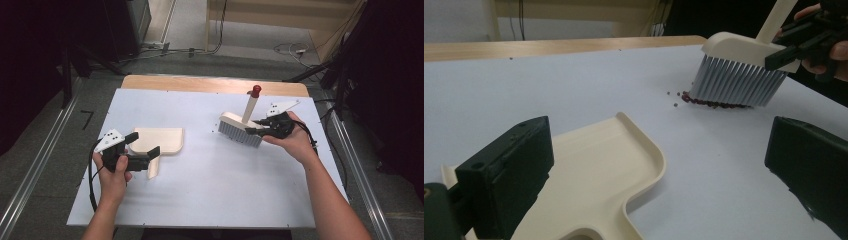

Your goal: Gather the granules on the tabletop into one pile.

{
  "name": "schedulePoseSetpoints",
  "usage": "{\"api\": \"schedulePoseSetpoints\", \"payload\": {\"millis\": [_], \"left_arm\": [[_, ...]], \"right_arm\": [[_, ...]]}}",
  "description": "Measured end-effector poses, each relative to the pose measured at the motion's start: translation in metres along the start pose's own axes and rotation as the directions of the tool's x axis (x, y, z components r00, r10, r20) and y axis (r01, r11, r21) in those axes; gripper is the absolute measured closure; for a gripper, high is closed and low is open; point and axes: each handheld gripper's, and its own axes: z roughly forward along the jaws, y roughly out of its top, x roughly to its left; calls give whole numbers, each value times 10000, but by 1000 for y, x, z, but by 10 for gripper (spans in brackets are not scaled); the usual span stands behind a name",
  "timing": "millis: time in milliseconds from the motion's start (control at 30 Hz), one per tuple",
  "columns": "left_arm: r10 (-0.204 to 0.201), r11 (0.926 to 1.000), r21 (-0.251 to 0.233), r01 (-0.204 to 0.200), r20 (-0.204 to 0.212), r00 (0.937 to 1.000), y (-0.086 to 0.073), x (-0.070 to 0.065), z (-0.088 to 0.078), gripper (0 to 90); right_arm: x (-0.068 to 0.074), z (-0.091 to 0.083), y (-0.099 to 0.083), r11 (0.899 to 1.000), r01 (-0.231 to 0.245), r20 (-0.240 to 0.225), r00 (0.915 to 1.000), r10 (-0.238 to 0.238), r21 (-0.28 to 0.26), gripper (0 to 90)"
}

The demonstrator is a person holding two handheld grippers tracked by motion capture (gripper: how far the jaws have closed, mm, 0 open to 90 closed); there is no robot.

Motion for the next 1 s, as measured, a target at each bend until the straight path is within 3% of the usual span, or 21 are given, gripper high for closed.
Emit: {"api": "schedulePoseSetpoints", "payload": {"millis": [100, 200, 367, 433, 467, 500, 600, 767, 900, 1000], "left_arm": [[5, 10000, 2, -5, 6, 10000, 0, 0, 1, 0], [33, 10000, 34, -33, 4, 10000, 0, -1, 2, 0], [75, 10000, 38, -75, 43, 10000, 0, -2, 1, 0], [41, 10000, -14, -41, 37, 10000, 0, -1, 0, 0], [64, 10000, -6, -64, 41, 10000, 0, 0, -1, 0], [43, 10000, -26, -43, 35, 10000, 0, 0, -1, 0], [17, 10000, -62, -16, 43, 10000, 0, 1, -1, 0], [33, 10000, -1, -33, 70, 10000, 0, 0, 0, 0], [54, 10000, -4, -54, 69, 10000, 0, -2, 1, 0], [77, 10000, 39, -77, 38, 10000, 0, -2, 1, 0]], "right_arm": [[10, -1, 9, 9983, -470, 126, 9988, 474, -338, 658], [28, 9, 21, 9881, -1466, 143, 9890, 1474, -465, 658], [57, 48, 34, 9734, -2289, 1347, 9643, 2281, -94, 658], [61, 63, 34, 9627, -2704, 1767, 9477, 2659, 13, 657], [61, 68, 33, 9558, -2932, 1867, 9381, 2918, -209, 657], [61, 69, 34, 9409, -3369, 1921, 9216, 3371, -351, 658], [58, 66, 33, 9122, -4068, 2404, 8816, 4061, -489, 658], [50, 52, 23, 8759, -4770, 2803, 8332, 4768, -722, 658], [44, 41, 14, 8557, -5089, 2991, 8054, 5117, -935, 658], [43, 35, 13, 8509, -5142, 2909, 8022, 5214, -1075, 658]]}}
